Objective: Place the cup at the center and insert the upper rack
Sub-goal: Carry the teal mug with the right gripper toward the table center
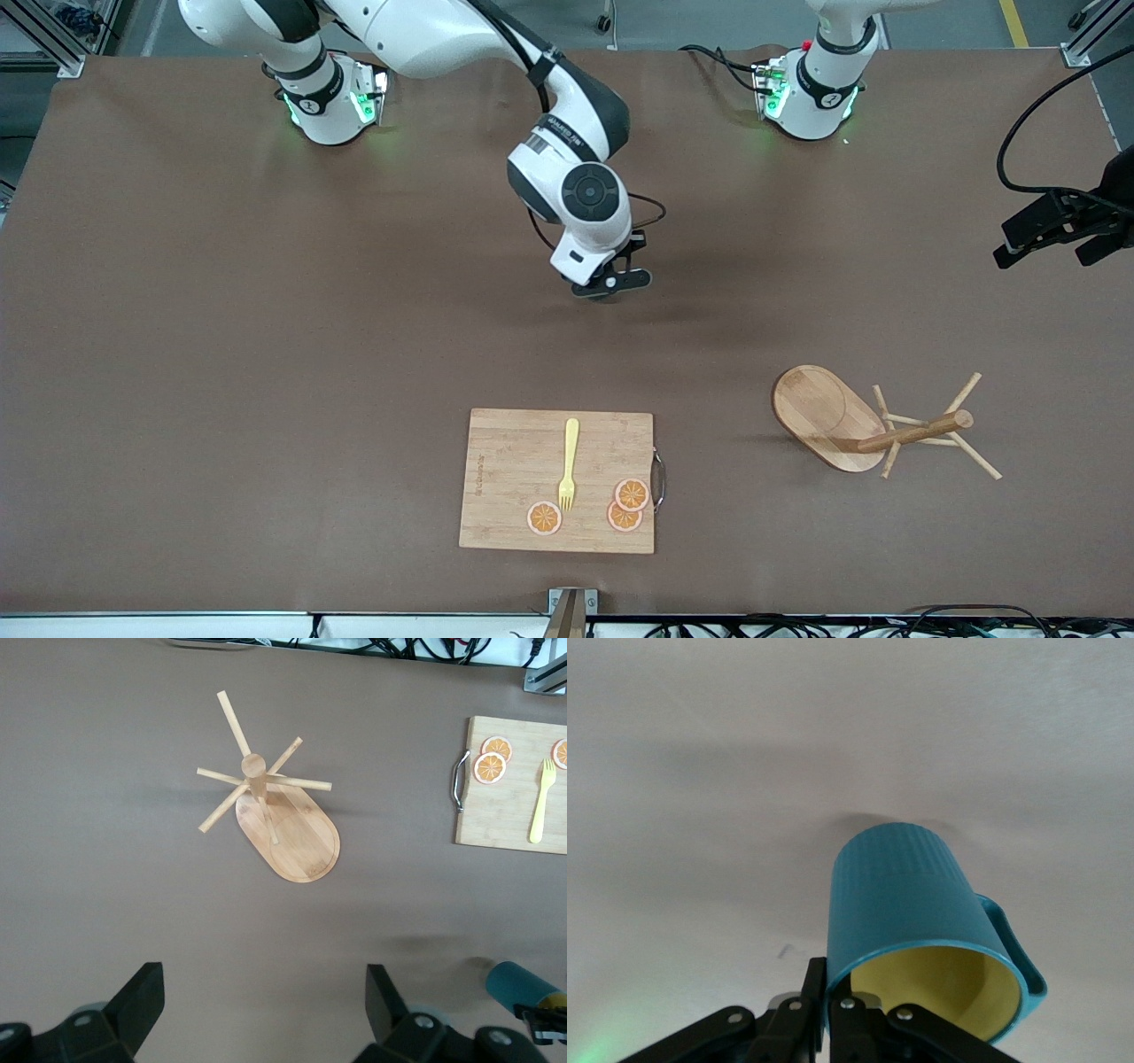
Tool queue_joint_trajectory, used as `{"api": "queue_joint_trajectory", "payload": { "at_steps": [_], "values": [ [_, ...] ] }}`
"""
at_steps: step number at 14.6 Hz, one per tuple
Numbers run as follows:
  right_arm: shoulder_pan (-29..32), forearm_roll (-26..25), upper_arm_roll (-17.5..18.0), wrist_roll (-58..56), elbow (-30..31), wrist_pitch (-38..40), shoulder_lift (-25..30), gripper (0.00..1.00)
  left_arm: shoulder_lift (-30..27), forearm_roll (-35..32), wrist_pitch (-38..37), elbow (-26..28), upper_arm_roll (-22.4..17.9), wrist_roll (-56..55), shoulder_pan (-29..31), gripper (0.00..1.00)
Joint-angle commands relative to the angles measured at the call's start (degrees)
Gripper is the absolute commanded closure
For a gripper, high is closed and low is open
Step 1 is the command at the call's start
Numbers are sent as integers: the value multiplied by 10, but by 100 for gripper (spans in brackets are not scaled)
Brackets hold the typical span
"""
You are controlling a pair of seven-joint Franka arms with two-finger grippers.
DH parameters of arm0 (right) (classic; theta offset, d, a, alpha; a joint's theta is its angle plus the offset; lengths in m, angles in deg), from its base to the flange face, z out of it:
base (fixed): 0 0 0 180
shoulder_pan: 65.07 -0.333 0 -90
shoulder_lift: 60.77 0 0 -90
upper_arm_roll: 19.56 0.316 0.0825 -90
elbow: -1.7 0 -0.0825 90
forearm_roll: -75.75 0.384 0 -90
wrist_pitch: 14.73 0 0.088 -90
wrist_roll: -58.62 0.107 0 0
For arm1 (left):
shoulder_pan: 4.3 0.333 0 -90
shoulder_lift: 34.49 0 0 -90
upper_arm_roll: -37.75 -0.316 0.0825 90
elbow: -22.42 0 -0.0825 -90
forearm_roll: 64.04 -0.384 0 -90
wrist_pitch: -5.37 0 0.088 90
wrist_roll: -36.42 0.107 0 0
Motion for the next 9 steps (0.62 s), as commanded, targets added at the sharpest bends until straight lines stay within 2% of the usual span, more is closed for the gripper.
{"api": "queue_joint_trajectory", "payload": {
  "at_steps": [1, 8, 9],
  "values": [
    [-7, 6, -6, 10, -33, -17, -29, 100, -5, -3, -8, -3, 3, 4, 3, 0],
    [-16, 3, -10, 10, -42, -35, -47, 98, -5, -3, -8, -3, 3, 5, 3, 0],
    [-16, 3, -10, 11, -42, -36, -47, 81, -5, -3, -8, -3, 3, 5, 3, 0]
  ]
}}
